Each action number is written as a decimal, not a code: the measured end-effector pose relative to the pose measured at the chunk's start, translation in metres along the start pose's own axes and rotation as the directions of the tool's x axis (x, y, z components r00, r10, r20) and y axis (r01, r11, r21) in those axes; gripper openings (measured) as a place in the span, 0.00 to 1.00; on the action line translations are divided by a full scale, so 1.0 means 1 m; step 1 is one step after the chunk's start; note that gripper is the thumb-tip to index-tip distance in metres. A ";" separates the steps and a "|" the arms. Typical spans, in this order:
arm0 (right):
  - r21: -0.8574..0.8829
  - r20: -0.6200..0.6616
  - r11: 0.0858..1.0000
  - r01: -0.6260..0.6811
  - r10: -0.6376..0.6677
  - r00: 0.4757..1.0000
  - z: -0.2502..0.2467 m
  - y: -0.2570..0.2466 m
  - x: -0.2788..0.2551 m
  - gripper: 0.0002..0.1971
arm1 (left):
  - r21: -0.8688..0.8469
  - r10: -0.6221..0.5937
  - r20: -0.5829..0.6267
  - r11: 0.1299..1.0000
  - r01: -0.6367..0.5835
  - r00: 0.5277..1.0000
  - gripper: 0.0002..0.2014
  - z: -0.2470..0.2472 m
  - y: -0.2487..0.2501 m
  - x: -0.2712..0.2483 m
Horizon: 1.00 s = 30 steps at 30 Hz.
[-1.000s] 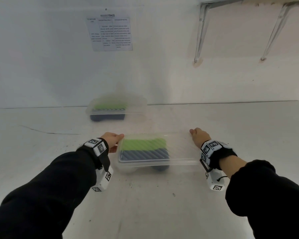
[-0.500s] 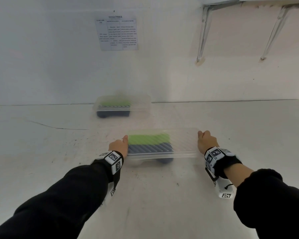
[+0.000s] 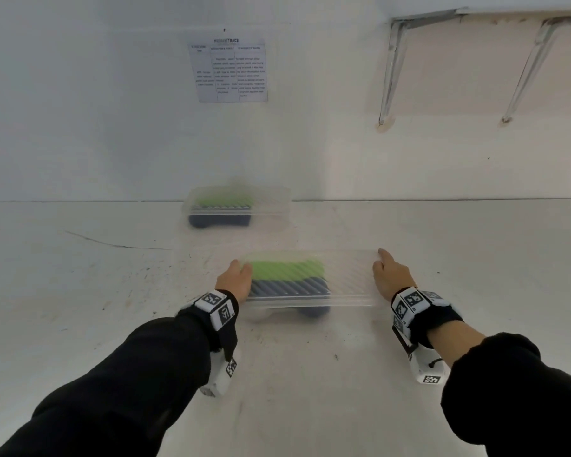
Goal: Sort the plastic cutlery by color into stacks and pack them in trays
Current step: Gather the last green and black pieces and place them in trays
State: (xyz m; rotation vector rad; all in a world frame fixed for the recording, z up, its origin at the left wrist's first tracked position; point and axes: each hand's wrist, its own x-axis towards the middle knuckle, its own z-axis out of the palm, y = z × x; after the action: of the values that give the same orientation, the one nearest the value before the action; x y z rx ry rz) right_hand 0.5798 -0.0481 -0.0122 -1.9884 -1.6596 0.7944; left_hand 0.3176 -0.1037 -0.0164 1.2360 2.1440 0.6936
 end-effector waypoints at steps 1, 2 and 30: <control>-0.011 0.017 1.000 0.008 -0.008 1.000 -0.001 0.001 0.000 0.24 | 0.026 0.021 0.032 0.999 -0.022 0.999 0.26 0.002 0.000 -0.003; -0.002 0.021 1.000 0.009 -0.009 1.000 -0.001 0.002 0.001 0.24 | 0.036 0.036 0.038 0.999 -0.038 0.999 0.27 0.004 0.001 -0.006; 0.136 -0.007 0.983 -0.126 0.128 0.992 -0.088 0.031 0.216 0.17 | -0.533 0.022 0.038 0.846 0.002 0.999 0.21 0.108 0.131 0.180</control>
State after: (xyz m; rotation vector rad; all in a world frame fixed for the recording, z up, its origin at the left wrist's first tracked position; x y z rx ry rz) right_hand 0.6871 0.1609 0.0004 -2.0148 -1.4414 0.9091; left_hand 0.3946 0.1301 -0.0431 0.9415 1.7305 1.1621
